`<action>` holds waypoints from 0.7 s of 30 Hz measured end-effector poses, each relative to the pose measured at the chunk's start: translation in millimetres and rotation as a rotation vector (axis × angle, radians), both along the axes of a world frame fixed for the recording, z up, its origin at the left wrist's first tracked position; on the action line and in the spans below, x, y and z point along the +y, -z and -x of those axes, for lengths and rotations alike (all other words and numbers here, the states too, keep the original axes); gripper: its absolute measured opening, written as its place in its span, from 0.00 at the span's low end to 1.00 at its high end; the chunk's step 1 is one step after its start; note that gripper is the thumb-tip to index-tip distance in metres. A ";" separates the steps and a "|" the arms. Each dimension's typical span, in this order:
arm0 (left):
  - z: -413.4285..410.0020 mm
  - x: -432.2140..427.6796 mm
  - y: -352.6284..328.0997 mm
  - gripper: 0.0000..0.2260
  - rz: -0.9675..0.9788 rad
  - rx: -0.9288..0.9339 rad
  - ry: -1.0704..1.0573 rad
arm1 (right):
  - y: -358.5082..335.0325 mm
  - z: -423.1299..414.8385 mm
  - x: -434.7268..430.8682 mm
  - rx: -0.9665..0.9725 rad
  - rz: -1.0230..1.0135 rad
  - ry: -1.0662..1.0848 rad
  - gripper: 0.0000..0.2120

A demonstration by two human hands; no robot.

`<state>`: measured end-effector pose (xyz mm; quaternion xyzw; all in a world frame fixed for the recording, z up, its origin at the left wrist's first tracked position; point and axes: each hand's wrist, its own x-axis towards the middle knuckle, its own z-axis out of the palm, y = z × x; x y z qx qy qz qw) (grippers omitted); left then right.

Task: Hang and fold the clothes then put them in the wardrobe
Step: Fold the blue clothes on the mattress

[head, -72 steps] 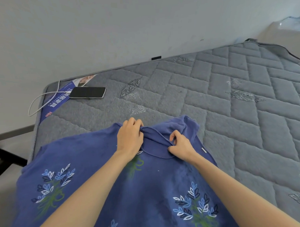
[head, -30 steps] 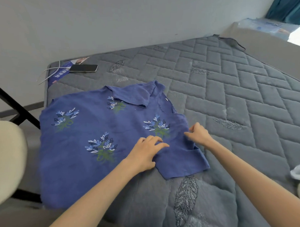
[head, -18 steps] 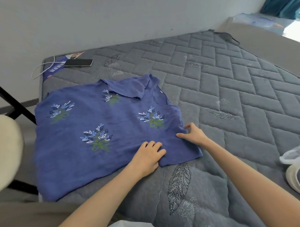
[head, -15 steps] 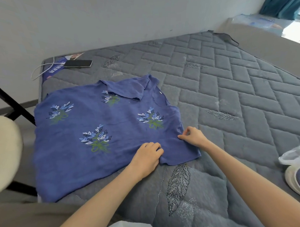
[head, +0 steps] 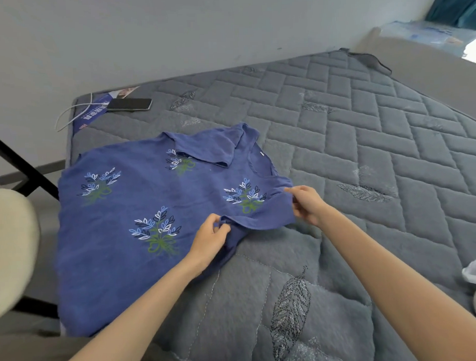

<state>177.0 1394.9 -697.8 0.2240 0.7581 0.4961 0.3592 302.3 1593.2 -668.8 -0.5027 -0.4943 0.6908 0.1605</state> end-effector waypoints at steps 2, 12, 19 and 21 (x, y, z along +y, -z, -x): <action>8.5 6.1 3.4 0.07 0.004 -0.242 -0.138 | -7.6 17.2 0.3 0.094 0.136 0.025 0.11; 42.8 9.7 14.9 0.08 0.136 -0.492 -0.260 | 29.3 56.2 19.2 -0.650 -0.836 -0.555 0.22; 45.9 23.1 18.7 0.10 0.144 -0.263 -0.292 | 35.6 60.8 23.8 -0.782 -0.907 -0.564 0.13; 48.9 23.3 21.9 0.09 0.185 -0.225 -0.280 | 35.7 55.6 26.5 -0.763 -0.941 -0.489 0.12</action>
